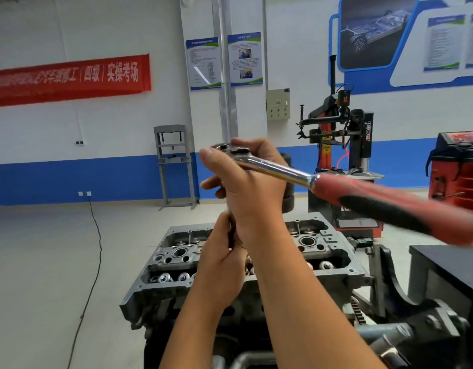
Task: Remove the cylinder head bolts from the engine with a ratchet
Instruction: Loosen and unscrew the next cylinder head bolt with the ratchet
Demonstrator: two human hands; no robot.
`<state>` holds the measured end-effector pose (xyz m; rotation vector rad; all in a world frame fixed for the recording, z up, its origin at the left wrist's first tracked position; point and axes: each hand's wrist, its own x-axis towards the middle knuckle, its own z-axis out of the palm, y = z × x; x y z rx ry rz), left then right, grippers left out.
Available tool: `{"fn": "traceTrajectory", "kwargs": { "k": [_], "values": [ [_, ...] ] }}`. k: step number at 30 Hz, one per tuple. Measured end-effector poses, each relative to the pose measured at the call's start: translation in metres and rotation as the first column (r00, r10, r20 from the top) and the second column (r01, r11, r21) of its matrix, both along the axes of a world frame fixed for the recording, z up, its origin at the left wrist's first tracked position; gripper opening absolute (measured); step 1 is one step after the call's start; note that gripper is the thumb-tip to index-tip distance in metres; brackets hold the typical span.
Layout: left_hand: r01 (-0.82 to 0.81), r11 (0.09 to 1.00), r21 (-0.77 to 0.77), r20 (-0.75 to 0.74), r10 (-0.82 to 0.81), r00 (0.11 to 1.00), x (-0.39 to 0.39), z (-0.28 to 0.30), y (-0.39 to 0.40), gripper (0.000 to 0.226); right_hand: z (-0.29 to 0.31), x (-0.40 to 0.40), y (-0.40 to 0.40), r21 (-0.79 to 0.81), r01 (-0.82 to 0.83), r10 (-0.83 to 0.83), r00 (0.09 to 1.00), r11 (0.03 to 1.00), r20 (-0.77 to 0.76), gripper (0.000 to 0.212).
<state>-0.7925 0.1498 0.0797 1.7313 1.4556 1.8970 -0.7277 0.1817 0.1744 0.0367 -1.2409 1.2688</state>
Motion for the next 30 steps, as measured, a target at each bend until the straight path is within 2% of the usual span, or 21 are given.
{"fn": "traceTrajectory", "kwargs": {
  "k": [2, 6, 8, 10, 12, 14, 18, 22, 28, 30],
  "values": [
    [0.064, 0.998, -0.029, 0.043, -0.063, 0.997, -0.004, 0.000, -0.006, 0.023, -0.001, 0.000, 0.002, -0.003, -0.110, 0.110, 0.993, 0.994, 0.052, 0.039],
    [-0.043, 0.999, -0.026, 0.052, 0.045, 0.998, 0.001, 0.000, -0.001, 0.029, -0.001, 0.011, 0.013, 0.025, -0.266, 0.263, 0.961, 0.964, 0.084, 0.027],
    [-0.089, 0.996, -0.004, 0.054, 0.089, 0.995, 0.006, 0.001, 0.003, 0.036, 0.000, 0.013, 0.012, 0.006, -0.226, 0.225, 0.971, 0.974, 0.086, 0.041],
    [-0.121, 0.992, 0.031, 0.055, 0.119, 0.991, 0.010, 0.002, 0.006, 0.040, 0.001, 0.010, 0.012, -0.034, -0.090, 0.093, 0.993, 0.995, 0.077, 0.053],
    [-0.176, 0.983, 0.045, 0.029, 0.174, 0.984, 0.014, 0.002, 0.006, 0.041, -0.001, 0.006, 0.012, -0.041, 0.073, -0.071, 0.996, 0.997, 0.045, 0.043],
    [-0.218, 0.975, 0.042, 0.020, 0.217, 0.976, 0.016, 0.002, 0.007, 0.040, -0.003, 0.004, 0.010, -0.040, 0.150, -0.151, 0.989, 0.988, 0.000, 0.037],
    [-0.198, 0.979, 0.044, 0.045, 0.196, 0.979, 0.014, 0.001, 0.005, 0.037, -0.005, 0.008, 0.008, 0.013, 0.142, -0.143, 0.988, 0.990, 0.056, 0.036],
    [-0.127, 0.991, 0.035, 0.065, 0.125, 0.990, 0.011, 0.001, 0.002, 0.028, -0.009, 0.005, 0.004, 0.113, 0.181, -0.197, 0.970, 0.977, 0.146, 0.025],
    [-0.145, 0.989, 0.030, 0.114, 0.141, 0.983, 0.010, 0.000, 0.003, 0.015, -0.015, -0.001, -0.001, 0.197, 0.183, -0.210, 0.970, 0.963, 0.123, 0.015],
    [-0.175, 0.982, 0.067, 0.100, 0.168, 0.981, 0.014, 0.000, 0.002, 0.018, -0.014, -0.001, -0.001, 0.193, 0.214, -0.236, 0.967, 0.958, 0.097, 0.024]
  ]
}}
